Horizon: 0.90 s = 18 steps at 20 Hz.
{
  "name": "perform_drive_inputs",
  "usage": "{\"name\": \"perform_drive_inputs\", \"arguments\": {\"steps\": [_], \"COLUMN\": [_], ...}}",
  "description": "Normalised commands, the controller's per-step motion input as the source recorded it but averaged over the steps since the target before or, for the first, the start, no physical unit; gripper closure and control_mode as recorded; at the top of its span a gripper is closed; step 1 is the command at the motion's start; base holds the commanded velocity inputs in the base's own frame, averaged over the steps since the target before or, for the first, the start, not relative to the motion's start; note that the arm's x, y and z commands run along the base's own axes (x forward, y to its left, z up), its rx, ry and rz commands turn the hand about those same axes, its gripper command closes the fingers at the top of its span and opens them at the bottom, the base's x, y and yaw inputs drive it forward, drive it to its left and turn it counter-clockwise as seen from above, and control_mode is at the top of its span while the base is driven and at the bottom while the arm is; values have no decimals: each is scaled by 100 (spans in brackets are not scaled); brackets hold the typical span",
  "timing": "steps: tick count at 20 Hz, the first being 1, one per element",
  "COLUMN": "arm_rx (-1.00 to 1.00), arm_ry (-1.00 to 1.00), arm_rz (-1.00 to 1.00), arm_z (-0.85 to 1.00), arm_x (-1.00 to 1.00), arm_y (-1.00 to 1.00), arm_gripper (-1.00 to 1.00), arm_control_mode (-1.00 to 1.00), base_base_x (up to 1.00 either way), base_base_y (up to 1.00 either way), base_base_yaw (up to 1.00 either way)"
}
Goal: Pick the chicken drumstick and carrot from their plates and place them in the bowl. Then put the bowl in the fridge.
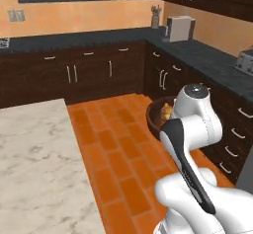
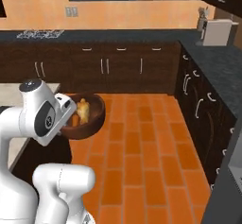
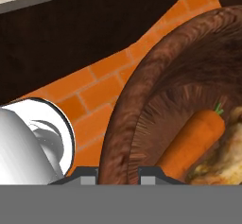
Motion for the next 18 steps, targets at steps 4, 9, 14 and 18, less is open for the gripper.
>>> {"name": "perform_drive_inputs", "arguments": {"steps": [4,9,14,18], "arm_rx": [0,0,0,0], "arm_ry": [0,0,0,0], "arm_rz": [0,0,0,0], "arm_z": [0,0,0,0], "arm_x": [0,0,0,0], "arm_y": [0,0,0,0], "arm_gripper": [100,100,100,100], "arm_control_mode": [100,100,100,100], "base_base_x": [100,37,4,11], "base_base_y": [-13,-1,0,0], "base_base_yaw": [-27,-69,-67,-73]}}
